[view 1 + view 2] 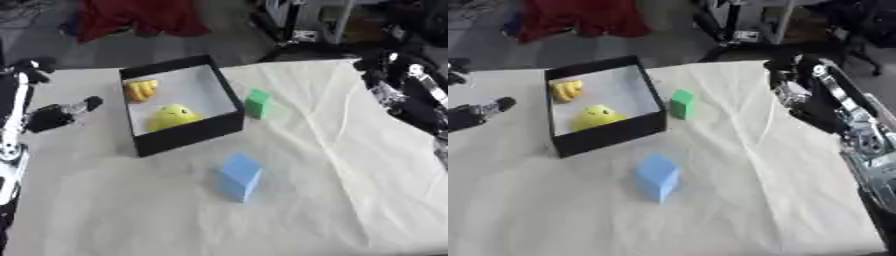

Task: Pick up objects on the table and place them in the box.

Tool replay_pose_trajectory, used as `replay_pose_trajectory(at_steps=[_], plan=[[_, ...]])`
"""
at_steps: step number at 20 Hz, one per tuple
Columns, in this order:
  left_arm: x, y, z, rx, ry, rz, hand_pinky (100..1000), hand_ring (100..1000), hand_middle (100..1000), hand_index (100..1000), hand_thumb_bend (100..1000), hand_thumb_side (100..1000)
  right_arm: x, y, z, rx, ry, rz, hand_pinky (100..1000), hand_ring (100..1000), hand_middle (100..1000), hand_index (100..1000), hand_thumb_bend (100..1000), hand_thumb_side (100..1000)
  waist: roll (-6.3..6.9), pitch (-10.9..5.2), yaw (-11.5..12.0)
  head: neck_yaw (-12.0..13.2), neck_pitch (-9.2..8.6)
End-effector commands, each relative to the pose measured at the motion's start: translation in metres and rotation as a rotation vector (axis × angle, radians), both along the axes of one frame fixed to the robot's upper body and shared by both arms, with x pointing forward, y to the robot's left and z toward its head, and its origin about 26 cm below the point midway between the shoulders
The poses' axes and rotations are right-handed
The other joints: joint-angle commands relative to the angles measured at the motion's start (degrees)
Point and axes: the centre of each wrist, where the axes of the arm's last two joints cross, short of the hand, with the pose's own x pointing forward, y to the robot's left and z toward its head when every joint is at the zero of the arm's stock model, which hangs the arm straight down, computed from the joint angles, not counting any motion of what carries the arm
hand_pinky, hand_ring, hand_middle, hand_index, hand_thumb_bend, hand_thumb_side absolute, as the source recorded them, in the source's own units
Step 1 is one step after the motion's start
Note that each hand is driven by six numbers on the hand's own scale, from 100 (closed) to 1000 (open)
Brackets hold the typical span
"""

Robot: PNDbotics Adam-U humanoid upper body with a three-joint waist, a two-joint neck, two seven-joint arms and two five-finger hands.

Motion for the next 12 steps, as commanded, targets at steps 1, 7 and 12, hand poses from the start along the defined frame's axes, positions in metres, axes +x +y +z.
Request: replay_pose_trajectory(at_steps=[1,7,12], plan=[[-0.010,-0.019,0.001,-0.116,-0.027,0.016,668,599,617,799,866,655,0.014,-0.009,0.012,-0.095,0.041,-0.028,829,859,785,877,100,655,1.13,-0.15,0.62,-1.33,-0.10],[-0.048,-0.036,-0.015,-0.248,0.000,0.023,668,598,617,799,861,661,0.050,0.025,0.009,-0.111,0.140,-0.023,843,900,847,897,100,733,1.88,-0.57,1.59,-2.70,-0.10],[-0.073,-0.036,-0.006,-0.325,-0.015,0.016,668,598,616,799,858,662,0.080,0.049,0.020,-0.131,0.193,-0.074,852,924,880,908,100,745,2.23,-0.40,2.10,-2.96,-0.10]])
